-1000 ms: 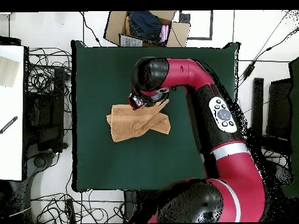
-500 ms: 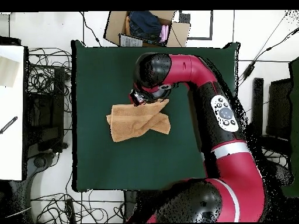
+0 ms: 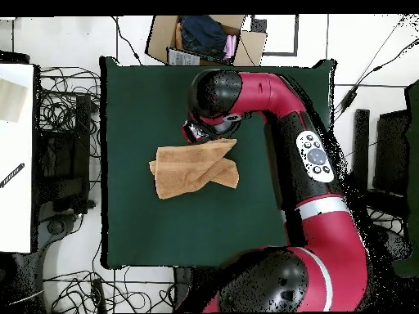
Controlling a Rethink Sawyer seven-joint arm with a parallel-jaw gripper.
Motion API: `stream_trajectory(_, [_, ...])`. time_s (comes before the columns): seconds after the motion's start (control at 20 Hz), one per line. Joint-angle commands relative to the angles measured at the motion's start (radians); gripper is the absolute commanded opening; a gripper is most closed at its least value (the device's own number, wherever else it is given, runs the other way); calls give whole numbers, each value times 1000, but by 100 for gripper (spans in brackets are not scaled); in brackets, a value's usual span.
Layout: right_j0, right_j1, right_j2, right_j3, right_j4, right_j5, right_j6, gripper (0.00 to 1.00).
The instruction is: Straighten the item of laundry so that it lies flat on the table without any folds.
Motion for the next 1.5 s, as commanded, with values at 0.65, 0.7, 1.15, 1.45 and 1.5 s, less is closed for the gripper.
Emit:
stream_trajectory(0.65, [22, 80, 49, -62, -44, 26, -267, 100])
stream_trajectory(0.7, [22, 85, 49, -67, -46, 25, -269, 100])
stream_trajectory(1.15, [16, 107, 50, -69, -54, -4, -279, 100])
stream_trajectory(1.45, [20, 121, 53, -88, -59, -3, -285, 100])
stream_trajectory(1.5, [19, 122, 53, -88, -59, -4, -285, 100])
